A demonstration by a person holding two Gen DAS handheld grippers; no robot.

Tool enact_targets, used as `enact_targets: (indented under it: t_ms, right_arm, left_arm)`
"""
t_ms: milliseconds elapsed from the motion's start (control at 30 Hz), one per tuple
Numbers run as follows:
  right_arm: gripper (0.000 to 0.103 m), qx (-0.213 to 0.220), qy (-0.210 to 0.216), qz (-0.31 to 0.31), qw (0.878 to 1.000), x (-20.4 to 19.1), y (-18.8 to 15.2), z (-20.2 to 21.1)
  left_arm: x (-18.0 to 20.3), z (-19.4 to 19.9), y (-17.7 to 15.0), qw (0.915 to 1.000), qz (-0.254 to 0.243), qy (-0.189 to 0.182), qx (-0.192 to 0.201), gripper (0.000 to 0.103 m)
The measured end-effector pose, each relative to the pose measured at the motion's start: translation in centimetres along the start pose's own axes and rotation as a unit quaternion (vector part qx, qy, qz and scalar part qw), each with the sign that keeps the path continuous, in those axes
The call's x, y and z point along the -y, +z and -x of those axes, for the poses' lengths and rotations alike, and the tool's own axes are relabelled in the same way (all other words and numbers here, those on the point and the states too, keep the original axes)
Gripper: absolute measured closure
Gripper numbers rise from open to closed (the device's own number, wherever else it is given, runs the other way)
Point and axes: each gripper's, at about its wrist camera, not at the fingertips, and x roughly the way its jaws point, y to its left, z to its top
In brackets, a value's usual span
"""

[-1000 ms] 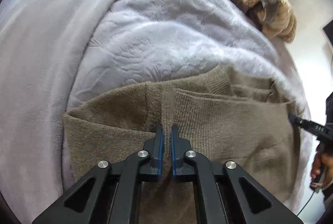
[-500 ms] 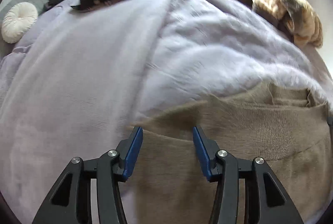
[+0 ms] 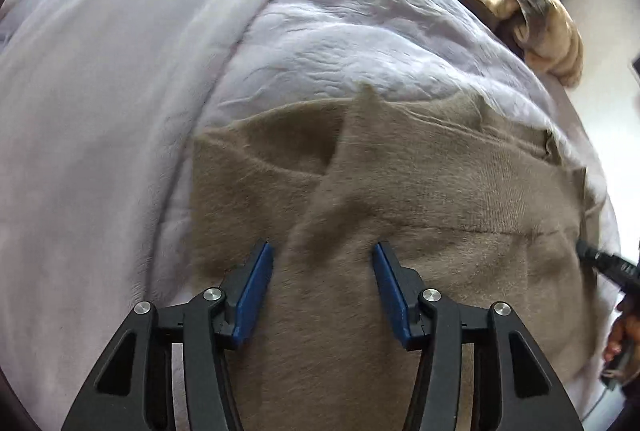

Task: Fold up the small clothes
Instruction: 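Open both grippers and pull them back from the folded sweater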

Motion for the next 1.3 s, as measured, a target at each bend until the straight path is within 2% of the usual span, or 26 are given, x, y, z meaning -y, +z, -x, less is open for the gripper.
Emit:
enact_targets:
  t_ms: [33,100,267,367,467,600,667,767,867,1033,1100,1300]
  right_arm:
    - [0.097,0.000,-0.007,0.007,1.000,0.1,0.0,0.3]
    - [0.097,-0.002,-0.020,0.010,1.000,0.3,-0.2,0.9]
    - [0.095,0.001,-0.038,-0.011,0.999,0.2,-0.9,3.8]
    - [0.095,-0.002,-0.007,-0.013,1.000,-0.4,-3.2,5.9]
    - [0.095,-0.024,0.007,-0.010,1.000,-1.0,-6.0,6.5]
    - [0.095,-0.051,0.009,-0.031,0.998,-0.4,-9.5,6.2]
    - [0.095,-0.061,0.004,-0.044,0.997,0.2,-10.7,5.7]
    - [0.095,-0.069,-0.003,-0.055,0.996,1.7,-12.1,5.3]
    - [0.096,-0.068,0.002,-0.070,0.995,2.6,-12.2,5.3]
    - [0.096,-0.063,-0.018,-0.080,0.995,3.1,-12.4,6.7]
    - [0.092,-0.062,-0.018,-0.091,0.994,3.0,-12.5,7.2]
    - [0.092,-0.070,-0.022,-0.102,0.992,3.0,-13.5,8.9]
  left_arm:
    - [-0.3,0.4,0.0,1.0000,-0.001,0.007,0.001,0.049]
    - [-1.2,1.2,0.0,0.9985,-0.009,0.054,-0.002,0.049]
    - [-3.2,4.2,-1.6,0.9968,0.002,0.080,-0.002,0.049]
    - [-2.6,6.3,-3.6,0.9984,-0.012,0.056,0.002,0.049]
    - [-1.0,7.3,-6.0,0.9994,-0.025,0.011,-0.022,0.049]
    - [1.2,7.6,-9.7,0.9968,-0.033,-0.050,-0.053,0.049]
    - [1.7,6.8,-10.8,0.9964,-0.030,-0.044,-0.066,0.049]
    - [0.5,5.0,-12.0,0.9958,0.006,-0.030,-0.086,0.049]
    - [-0.8,4.3,-12.3,0.9948,0.036,-0.038,-0.087,0.049]
    - [0.2,5.3,-12.7,0.9952,0.015,-0.012,-0.096,0.049]
    - [0.6,5.6,-12.8,0.9949,0.014,-0.004,-0.100,0.049]
    - [0.6,6.5,-12.9,0.9941,0.020,0.010,-0.106,0.049]
